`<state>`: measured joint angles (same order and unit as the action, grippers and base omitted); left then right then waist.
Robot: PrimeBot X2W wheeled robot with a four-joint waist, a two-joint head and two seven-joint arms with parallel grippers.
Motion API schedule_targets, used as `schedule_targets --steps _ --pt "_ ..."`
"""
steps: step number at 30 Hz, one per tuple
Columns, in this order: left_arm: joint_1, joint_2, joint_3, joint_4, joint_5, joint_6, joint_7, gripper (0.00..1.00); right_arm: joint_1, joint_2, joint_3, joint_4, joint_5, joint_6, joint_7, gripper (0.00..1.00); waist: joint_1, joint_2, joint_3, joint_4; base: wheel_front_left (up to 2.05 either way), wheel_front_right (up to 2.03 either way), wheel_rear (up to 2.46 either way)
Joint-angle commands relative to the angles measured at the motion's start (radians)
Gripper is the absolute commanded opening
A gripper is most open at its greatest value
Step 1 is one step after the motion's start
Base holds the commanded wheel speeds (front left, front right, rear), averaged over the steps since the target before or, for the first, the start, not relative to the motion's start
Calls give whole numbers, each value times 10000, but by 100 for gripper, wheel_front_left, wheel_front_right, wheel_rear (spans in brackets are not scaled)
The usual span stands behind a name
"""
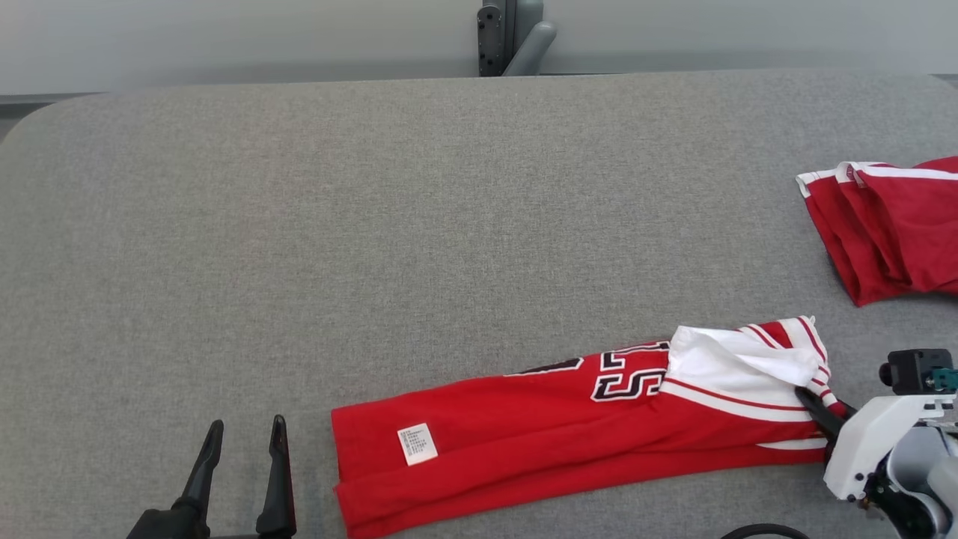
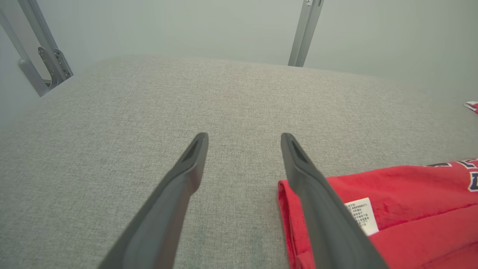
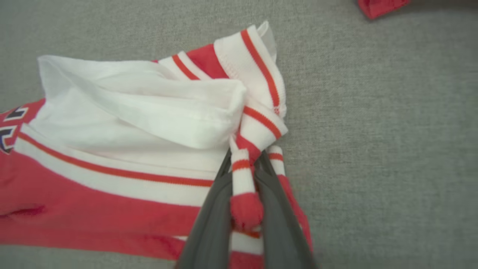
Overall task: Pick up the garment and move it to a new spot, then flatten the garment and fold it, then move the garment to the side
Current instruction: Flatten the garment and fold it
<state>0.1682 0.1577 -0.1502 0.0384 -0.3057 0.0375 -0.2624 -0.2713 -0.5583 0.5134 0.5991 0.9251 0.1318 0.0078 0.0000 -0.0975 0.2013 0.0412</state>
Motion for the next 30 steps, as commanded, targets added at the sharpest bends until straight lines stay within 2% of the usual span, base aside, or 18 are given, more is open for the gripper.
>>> schedule_targets --steps 1,7,10,13,17,20,24,26,30 --pt "-21 -70 84 61 89 -67 -26 100 148 -353 50 -12 152 -24 71 0 0 0 -72 -71 0 0 0" --pt "-88 -352 366 221 290 -375 -27 100 -108 -2248 -141 -280 567 -21 -109 0 0 0 -218 -187 0 0 0" --pt "-150 -492 459 279 385 -536 -27 100 -102 -3137 -220 -567 338 -21 -307 0 0 0 -275 -164 0 0 0" --pt "-169 -652 535 347 472 -649 -27 100 62 -3571 -150 -1573 183 -15 -607 0 0 0 -297 -126 0 0 0" --pt "-146 -803 677 404 574 -742 -27 100 495 -3810 129 -3736 -35 -15 -860 0 0 0 -308 -144 0 0 0" --pt "-118 -907 748 442 616 -819 -27 100 720 -3487 619 -5432 -574 -15 -483 0 0 0 -240 -233 0 0 0" --pt "-326 -957 777 539 756 -943 -27 100 611 -2327 1364 -6799 -1457 -15 283 0 0 0 -40 -323 0 0 0" --pt "-475 -968 753 660 823 -1014 -27 100 471 -1612 1812 -6933 -1808 -15 602 0 0 0 54 -291 0 0 0" --pt "-738 -974 791 857 931 -1136 -27 100 212 -484 2467 -6376 -2500 -15 919 0 0 0 197 -167 0 0 0"
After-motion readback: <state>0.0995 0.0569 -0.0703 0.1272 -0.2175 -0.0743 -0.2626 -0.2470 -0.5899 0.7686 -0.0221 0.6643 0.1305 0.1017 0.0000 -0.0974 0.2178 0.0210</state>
